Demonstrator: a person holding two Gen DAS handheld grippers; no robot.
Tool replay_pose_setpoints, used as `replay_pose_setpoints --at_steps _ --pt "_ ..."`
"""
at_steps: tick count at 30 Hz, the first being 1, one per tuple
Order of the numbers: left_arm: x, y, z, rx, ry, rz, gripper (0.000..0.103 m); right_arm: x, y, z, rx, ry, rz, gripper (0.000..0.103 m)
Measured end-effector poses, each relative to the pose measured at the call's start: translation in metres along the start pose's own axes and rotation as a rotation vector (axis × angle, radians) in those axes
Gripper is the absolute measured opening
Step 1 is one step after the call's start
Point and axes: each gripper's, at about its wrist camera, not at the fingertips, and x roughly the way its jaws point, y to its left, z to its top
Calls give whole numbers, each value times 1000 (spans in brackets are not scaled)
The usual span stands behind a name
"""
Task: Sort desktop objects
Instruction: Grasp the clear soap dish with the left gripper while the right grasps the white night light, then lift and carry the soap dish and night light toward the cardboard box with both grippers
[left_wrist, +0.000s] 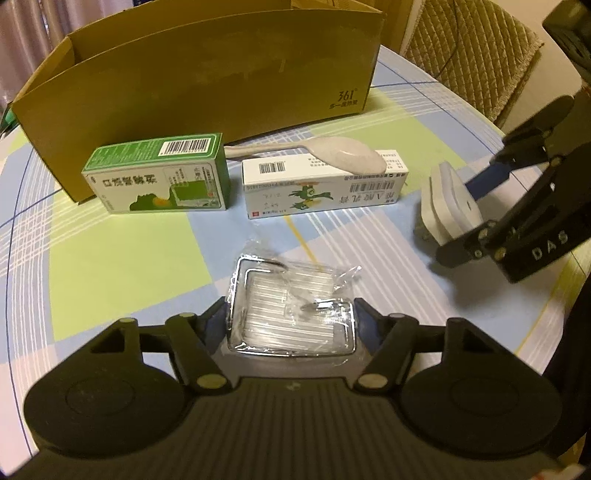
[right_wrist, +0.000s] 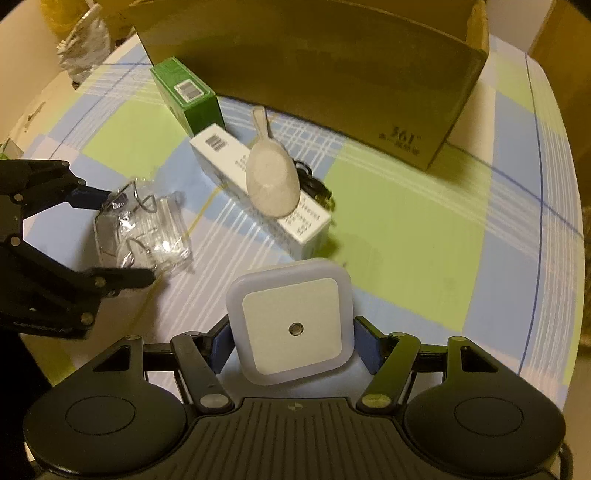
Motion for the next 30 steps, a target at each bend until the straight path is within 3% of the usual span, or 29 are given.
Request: replay_pose_setpoints --at_steps 8,15,20,23,25,30 --pt "-5 -6 -8 9 -8 17 66 8 11 -7 5 -4 0 67" --pt "-4 -4 -6 4 -13 3 67 12 6 -7 20 -37 -27 80" --pt "-3 -3 -5 5 -14 -3 67 8 11 -7 8 -66 -25 81" --pt "-3 -3 -5 3 -14 -1 67 8 15 -9 1 -73 -32 80" --pt "-3 -4 -5 6 -17 2 66 5 15 -11 0 -75 -23 65" --pt "-6 -5 -6 -9 -9 12 65 0 14 -15 25 -79 -26 64"
